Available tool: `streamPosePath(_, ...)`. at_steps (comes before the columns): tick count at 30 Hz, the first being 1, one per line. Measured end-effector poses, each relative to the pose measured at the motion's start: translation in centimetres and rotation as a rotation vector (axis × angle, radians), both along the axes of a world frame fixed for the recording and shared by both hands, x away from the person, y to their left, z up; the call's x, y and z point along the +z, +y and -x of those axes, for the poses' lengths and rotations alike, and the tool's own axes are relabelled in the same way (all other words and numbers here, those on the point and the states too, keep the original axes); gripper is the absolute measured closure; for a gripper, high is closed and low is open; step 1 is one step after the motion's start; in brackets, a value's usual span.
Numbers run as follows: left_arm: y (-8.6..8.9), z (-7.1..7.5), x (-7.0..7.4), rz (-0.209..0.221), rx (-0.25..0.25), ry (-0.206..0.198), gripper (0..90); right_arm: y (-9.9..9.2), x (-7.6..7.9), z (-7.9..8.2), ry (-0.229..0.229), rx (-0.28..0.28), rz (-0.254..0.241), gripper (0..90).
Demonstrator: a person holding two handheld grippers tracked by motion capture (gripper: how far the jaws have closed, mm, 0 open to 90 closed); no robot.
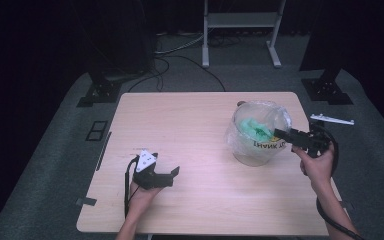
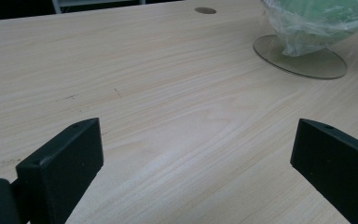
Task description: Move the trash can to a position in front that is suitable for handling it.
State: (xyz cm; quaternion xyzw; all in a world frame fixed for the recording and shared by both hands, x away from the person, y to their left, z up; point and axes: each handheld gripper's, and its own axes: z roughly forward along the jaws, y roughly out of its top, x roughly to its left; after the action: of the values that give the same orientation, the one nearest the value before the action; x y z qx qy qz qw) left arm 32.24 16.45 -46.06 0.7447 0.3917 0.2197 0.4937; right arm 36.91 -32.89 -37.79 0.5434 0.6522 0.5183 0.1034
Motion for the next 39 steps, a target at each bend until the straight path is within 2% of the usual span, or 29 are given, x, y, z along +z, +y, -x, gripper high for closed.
streamPosePath(19,0.2,-0.1,-0.1,0.002,0.005,0.004,1.2,5.0,0.1,-0.5,0.006,0.092,0.008,36.7)
streamPosePath(27,0.5,0.0,0.0,0.014,0.009,0.005,1.2,7.9,0.2,-0.7,0.011,0.138,0.001,37.0)
streamPosePath(39,0.5,0.0,0.0,0.014,0.004,0.006,1.2,12.0,0.2,-1.5,0.02,0.176,-0.016,37.5)
